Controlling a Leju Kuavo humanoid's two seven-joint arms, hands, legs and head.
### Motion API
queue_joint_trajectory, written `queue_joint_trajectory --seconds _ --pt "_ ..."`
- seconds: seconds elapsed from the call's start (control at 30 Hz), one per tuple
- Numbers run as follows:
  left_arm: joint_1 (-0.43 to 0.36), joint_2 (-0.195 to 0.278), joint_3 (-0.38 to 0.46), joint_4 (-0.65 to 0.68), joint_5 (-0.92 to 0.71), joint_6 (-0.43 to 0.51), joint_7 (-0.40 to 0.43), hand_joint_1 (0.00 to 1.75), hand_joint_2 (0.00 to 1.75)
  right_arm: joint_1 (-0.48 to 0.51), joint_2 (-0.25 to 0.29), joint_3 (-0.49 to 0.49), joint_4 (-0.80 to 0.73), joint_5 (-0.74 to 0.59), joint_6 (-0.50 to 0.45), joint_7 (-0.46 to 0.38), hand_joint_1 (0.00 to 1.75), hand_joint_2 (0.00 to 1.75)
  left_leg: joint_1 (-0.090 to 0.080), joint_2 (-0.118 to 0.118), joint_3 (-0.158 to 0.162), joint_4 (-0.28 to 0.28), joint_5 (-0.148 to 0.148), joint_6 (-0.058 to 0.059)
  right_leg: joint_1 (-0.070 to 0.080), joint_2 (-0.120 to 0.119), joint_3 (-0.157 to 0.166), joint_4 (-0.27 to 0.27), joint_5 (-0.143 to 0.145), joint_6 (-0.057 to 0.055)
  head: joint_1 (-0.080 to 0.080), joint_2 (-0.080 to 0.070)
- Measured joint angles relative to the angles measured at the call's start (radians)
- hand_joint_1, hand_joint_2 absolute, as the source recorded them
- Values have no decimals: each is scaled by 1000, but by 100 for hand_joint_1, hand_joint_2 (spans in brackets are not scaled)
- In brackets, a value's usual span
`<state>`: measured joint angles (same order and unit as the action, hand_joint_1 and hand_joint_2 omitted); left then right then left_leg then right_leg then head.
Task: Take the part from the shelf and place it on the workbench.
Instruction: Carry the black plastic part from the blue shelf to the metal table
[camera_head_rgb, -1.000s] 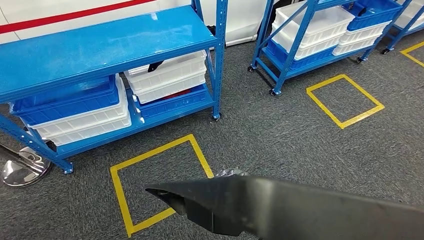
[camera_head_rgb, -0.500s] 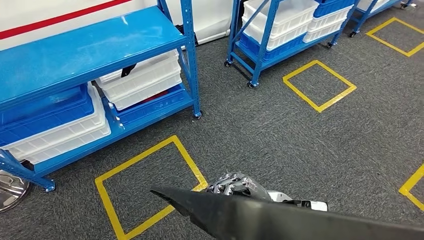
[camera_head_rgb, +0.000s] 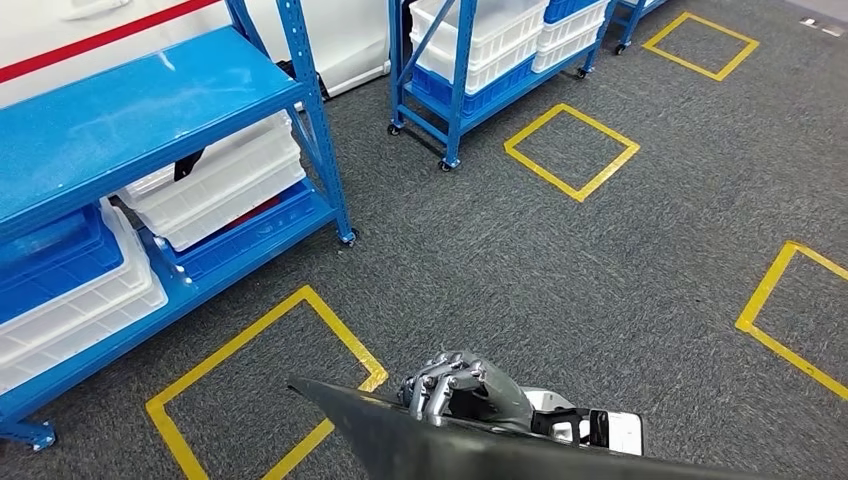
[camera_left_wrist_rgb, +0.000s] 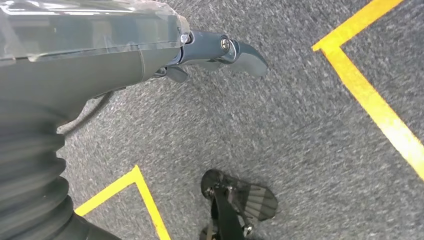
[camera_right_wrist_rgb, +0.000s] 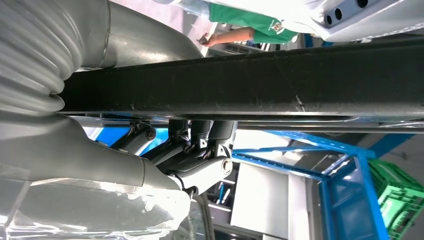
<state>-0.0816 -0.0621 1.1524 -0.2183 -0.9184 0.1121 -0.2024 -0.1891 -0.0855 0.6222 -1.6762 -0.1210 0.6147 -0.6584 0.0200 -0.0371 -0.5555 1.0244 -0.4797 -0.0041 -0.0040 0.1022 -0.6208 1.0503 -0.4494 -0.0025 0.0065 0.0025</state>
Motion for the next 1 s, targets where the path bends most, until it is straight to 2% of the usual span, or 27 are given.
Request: queue_joint_trajectory --seconds 0.03,0.1,0.13,0.17,0.2,0.23,0.27,0.33,0.37,0.4,0.47,0.5,0.53,0.57,0.63,0.67,0.7,0.73,0.77,0.8,0.87,0.9,0.93,1.0 --pt "-1 -1 0 0 -1 -1 -1 0 175 1 0 0 -1 0 3 0 175 175 2 10 1 -5 4 7 1 -20 -10 20 -14 5 3 0" --pt "0 -1 0 0 -2 -2 -5 0 175 3 1 0 -3 0 8 1 175 175 2 32 3 -11 7 15 -1 -73 -56 116 -70 15 9 0" --pt "2 -1 0 0 -2 -3 -7 0 175 4 1 0 -3 0 10 1 175 175 1 43 2 -11 7 16 -4 -87 -88 182 -100 20 11 0" --pt "3 -1 0 0 -3 -4 -10 0 175 5 1 0 -3 -1 10 2 175 175 0 54 2 -10 6 16 -7 -93 -114 234 -118 24 11 0" --pt "3 -1 0 0 -4 -4 -12 0 175 6 1 0 -3 -1 11 2 175 175 0 66 3 -10 5 16 -9 -97 -127 258 -119 26 11 0" --pt "3 -1 0 0 -5 -4 -14 0 175 7 1 0 -4 -1 12 3 175 175 0 77 4 -10 3 14 -11 -100 -119 243 -101 27 11 0" --pt "2 -1 0 0 -6 -4 -15 0 175 8 1 0 -4 -1 13 4 175 175 0 87 7 -10 1 13 -11 -106 -90 190 -69 26 11 0" --pt "0 -2 -1 0 -9 -2 -15 0 175 8 1 0 -7 -1 14 5 175 175 -2 103 13 -11 -4 6 -4 -141 -16 50 -16 17 11 0" --pt "-1 -2 -1 0 -9 0 -15 0 175 7 1 0 -8 -1 14 6 175 175 -3 110 16 -12 -6 1 2 -154 7 4 -4 11 11 0" --pt "-2 -2 -1 0 -10 0 -14 0 175 7 2 0 -9 -1 14 7 175 175 -5 116 18 -13 -8 -4 7 -161 16 -17 -2 5 11 0" --pt "-4 -3 -1 0 -9 1 -13 0 175 7 2 0 -11 -1 15 8 175 175 -6 131 23 -18 -9 -16 11 -144 15 -22 0 -6 11 0" --pt "-6 -3 -1 0 -9 1 -13 0 175 7 2 0 -12 -1 15 8 175 175 -5 129 25 -16 -13 -21 9 -135 17 -28 3 -12 10 0" --pt "-7 -3 -1 0 -8 0 -13 0 175 6 3 0 -13 -1 15 8 175 175 -4 116 21 -1 -27 -25 6 -127 20 -34 7 -20 9 0" --pt "-7 -3 -1 0 -7 0 -13 0 175 5 5 0 -14 -1 16 8 175 175 -3 95 6 36 -52 -28 3 -118 23 -41 10 -27 8 0" --pt "-5 -3 -1 0 -4 -1 -13 0 175 3 8 0 -14 -2 19 8 175 175 -1 55 -52 163 -117 -30 2 -100 25 -44 12 -36 6 0" --pt "-3 -3 -1 0 -4 -1 -12 0 175 3 9 0 -14 -2 22 8 175 175 -1 47 -84 226 -139 -31 4 -89 25 -42 12 -37 5 0" --pt "0 -3 -1 0 -4 -1 -12 0 175 3 9 0 -13 -3 25 8 175 175 -1 45 -104 262 -142 -31 5 -77 25 -40 11 -38 4 0" --pt "1 -3 -1 0 -4 -1 -11 0 175 3 9 0 -13 -4 27 8 175 175 -1 44 -109 262 -127 -32 5 -64 25 -37 10 -38 4 0" --pt "2 -3 -1 0 -4 -1 -11 0 175 3 9 0 -13 -6 29 8 175 175 -1 41 -95 224 -93 -31 5 -51 25 -32 8 -37 4 0" --pt "2 -3 -1 0 -4 -1 -11 0 175 3 10 0 -13 -8 30 8 175 175 0 29 -67 155 -52 -29 4 -40 24 -26 5 -34 4 0" --pt "2 -3 -1 0 -4 -2 -10 0 175 1 11 0 -13 -13 31 7 175 175 2 -11 -19 39 -7 -24 4 -19 17 -12 -1 -25 4 0" --pt "2 -3 -1 0 -4 -3 -9 0 175 1 12 0 -12 -15 31 7 175 175 1 -25 -9 12 -2 -21 3 -10 12 -8 -2 -19 4 0" --pt "2 -3 -1 0 -4 -3 -7 0 175 0 12 0 -12 -17 31 6 175 175 0 -27 -7 8 -6 -17 2 -2 7 -6 0 -13 4 0" --pt "1 -3 -1 0 -4 -4 -6 0 175 0 13 0 -12 -19 31 5 175 175 0 -7 -5 1 2 -4 0 8 3 -8 3 -1 4 0"
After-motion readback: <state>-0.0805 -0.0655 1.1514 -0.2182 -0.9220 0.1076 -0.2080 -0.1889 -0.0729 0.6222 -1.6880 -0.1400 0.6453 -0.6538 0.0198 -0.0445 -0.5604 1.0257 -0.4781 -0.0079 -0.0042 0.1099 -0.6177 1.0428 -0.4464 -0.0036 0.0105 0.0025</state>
